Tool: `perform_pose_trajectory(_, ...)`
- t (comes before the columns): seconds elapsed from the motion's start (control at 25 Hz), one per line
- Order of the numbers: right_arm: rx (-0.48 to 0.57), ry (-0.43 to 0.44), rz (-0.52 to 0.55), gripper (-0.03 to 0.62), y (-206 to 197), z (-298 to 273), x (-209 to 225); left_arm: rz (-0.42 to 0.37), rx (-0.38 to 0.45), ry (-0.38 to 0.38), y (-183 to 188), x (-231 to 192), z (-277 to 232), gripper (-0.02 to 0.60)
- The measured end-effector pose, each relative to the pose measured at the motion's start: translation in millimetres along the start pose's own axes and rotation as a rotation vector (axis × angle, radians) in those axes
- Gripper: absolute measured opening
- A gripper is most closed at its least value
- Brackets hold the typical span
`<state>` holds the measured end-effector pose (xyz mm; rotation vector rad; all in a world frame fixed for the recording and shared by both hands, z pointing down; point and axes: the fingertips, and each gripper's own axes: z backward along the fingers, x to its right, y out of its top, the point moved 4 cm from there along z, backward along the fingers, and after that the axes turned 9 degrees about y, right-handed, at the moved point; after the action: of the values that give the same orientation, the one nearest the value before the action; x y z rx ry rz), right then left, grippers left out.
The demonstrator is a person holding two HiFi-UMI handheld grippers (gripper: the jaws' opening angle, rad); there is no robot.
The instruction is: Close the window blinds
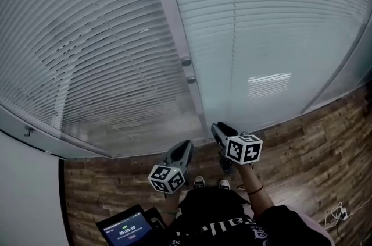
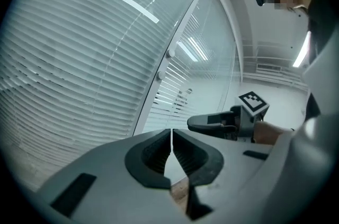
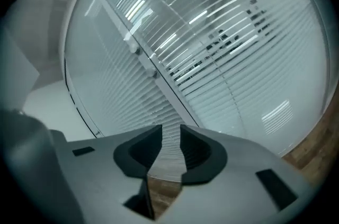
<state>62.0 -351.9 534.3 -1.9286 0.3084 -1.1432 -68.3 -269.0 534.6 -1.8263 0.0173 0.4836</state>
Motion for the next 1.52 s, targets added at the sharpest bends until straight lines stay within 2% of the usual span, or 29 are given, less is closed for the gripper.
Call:
perform_pose_trajectory(0.16,-0.048,-0.061,0.162,0.107,-23,30,-2,0.024,-0.034,0.029,-26,18,20,0.014)
perform_pose_trajectory(0.28,-0.088,-0.051,0.214,0.103,-49,41,-19,0.038,-0.056,0.034,-41,18,38,0.014)
perform_pose_trajectory(0.52,-0.055,-0.064,0.167,0.074,-105,75,-70,0.017,-0.028,-0.018,-49,18,97,0.014)
perform_pose_trajectory(0.8,0.018,-0.122,0.187,0.074,-194,113,-170,-0.038,0.023,-0.071,-75,10,232,0.014)
perform_pose_trajectory(0.92,0.033,-0.148,0.167,0.073,-235,133,-210,-0.031,-0.004,-0.106,-97,10,292,0.014)
perform_pose_trajectory(1.08,-0.001,-0.174,0.154,0.072,-288,165,-262,0.020,-0.026,-0.130,-120,12,355,0.014)
perform_pose_trajectory(1.32,-0.026,-0.211,0.176,0.073,-329,209,-306,0.042,-0.008,-0.211,-130,42,402,0.014)
perform_pose_trajectory(1.52,-0.003,-0.215,0.173,0.072,-342,249,-329,0.030,-0.009,-0.252,-139,78,437,0.014)
